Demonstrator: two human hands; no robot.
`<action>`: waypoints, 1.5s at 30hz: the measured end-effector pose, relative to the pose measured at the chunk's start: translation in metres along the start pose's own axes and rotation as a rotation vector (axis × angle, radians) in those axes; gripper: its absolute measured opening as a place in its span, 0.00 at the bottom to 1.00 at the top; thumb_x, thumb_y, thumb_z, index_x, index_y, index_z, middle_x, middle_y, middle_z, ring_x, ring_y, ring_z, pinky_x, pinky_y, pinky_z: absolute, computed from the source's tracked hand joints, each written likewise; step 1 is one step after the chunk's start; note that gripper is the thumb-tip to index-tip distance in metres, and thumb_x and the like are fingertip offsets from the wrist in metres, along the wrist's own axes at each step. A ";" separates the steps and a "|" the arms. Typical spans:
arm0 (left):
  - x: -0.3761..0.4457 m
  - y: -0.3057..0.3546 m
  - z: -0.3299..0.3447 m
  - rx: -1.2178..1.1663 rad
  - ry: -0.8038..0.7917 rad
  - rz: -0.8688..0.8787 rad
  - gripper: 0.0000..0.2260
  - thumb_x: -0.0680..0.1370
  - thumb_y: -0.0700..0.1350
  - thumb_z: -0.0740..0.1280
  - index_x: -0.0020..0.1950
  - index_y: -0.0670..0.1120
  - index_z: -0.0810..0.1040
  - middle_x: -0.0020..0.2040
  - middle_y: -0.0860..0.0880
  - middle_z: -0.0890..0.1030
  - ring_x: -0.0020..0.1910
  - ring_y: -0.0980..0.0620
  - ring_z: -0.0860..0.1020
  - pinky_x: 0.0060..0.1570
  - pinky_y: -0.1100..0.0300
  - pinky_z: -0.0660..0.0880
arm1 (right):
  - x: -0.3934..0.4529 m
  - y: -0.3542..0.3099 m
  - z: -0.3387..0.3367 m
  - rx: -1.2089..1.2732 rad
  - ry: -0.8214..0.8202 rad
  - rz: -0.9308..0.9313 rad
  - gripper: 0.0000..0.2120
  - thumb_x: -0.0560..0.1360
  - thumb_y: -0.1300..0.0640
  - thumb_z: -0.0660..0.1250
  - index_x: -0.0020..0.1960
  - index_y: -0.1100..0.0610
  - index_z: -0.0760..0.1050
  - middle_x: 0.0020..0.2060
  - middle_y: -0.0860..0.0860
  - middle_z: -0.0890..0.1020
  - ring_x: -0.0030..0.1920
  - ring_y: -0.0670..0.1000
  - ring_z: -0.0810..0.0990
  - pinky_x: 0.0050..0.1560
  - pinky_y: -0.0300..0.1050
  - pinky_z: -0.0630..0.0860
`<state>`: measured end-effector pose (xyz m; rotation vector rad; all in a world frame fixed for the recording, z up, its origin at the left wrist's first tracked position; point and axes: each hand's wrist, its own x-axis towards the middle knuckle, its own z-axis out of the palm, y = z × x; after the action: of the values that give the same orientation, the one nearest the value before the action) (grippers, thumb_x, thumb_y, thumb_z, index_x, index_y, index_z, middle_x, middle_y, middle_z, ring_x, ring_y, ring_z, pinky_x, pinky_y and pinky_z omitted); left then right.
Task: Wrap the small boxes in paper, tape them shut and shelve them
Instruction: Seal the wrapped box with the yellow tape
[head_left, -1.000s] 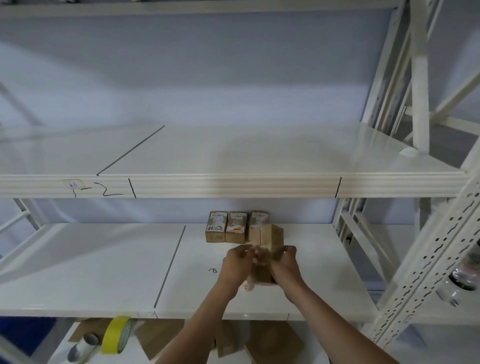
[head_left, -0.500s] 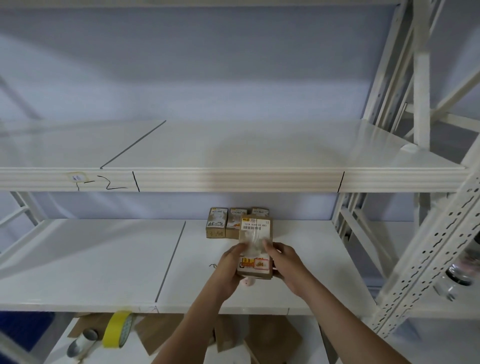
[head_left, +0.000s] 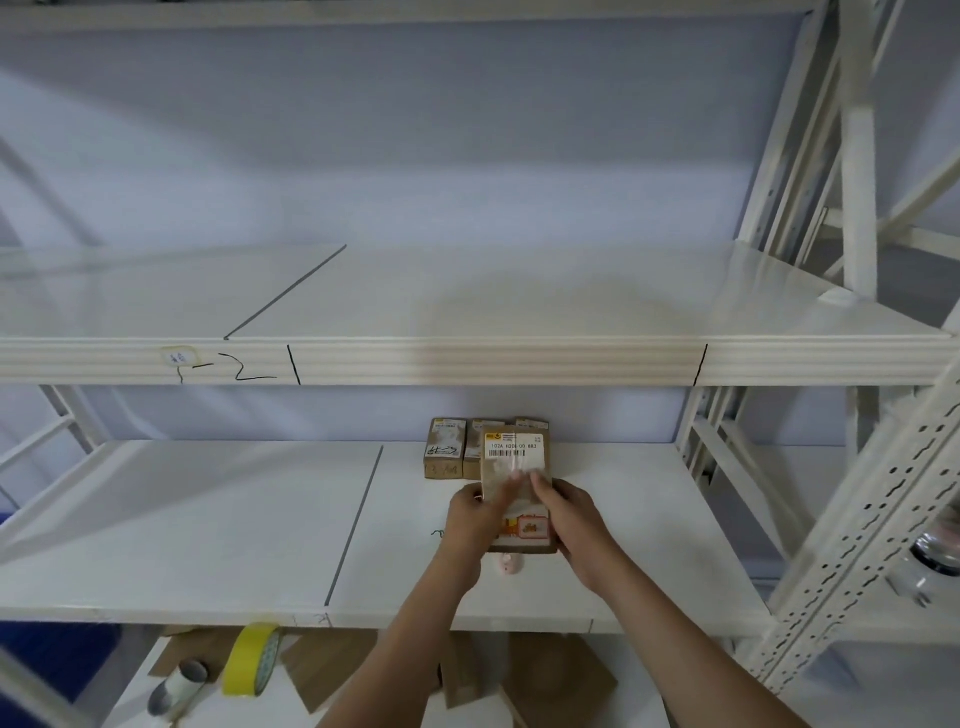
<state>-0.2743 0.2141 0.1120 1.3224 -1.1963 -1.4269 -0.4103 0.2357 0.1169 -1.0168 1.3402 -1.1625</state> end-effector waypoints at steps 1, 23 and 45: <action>0.001 -0.002 -0.001 -0.016 -0.017 0.002 0.23 0.74 0.62 0.71 0.60 0.47 0.78 0.49 0.48 0.86 0.46 0.50 0.86 0.50 0.53 0.83 | -0.001 -0.001 -0.001 -0.007 0.008 -0.012 0.20 0.77 0.39 0.65 0.63 0.49 0.78 0.52 0.49 0.87 0.50 0.51 0.87 0.57 0.55 0.82; -0.002 -0.015 -0.002 -0.081 -0.126 -0.016 0.31 0.73 0.68 0.67 0.67 0.47 0.75 0.55 0.46 0.85 0.53 0.47 0.85 0.59 0.45 0.80 | -0.017 0.001 0.007 -0.129 0.042 -0.004 0.14 0.83 0.44 0.57 0.66 0.45 0.68 0.53 0.43 0.80 0.47 0.41 0.82 0.33 0.30 0.76; -0.015 -0.019 0.000 -0.032 0.023 0.065 0.18 0.85 0.58 0.54 0.73 0.55 0.64 0.62 0.49 0.79 0.55 0.50 0.83 0.49 0.56 0.83 | -0.013 0.020 0.022 -0.047 0.060 -0.053 0.21 0.84 0.44 0.55 0.75 0.46 0.61 0.65 0.49 0.77 0.58 0.50 0.82 0.48 0.43 0.83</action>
<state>-0.2724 0.2325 0.0965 1.2631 -1.1865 -1.3757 -0.3867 0.2493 0.0997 -1.0640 1.4003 -1.2147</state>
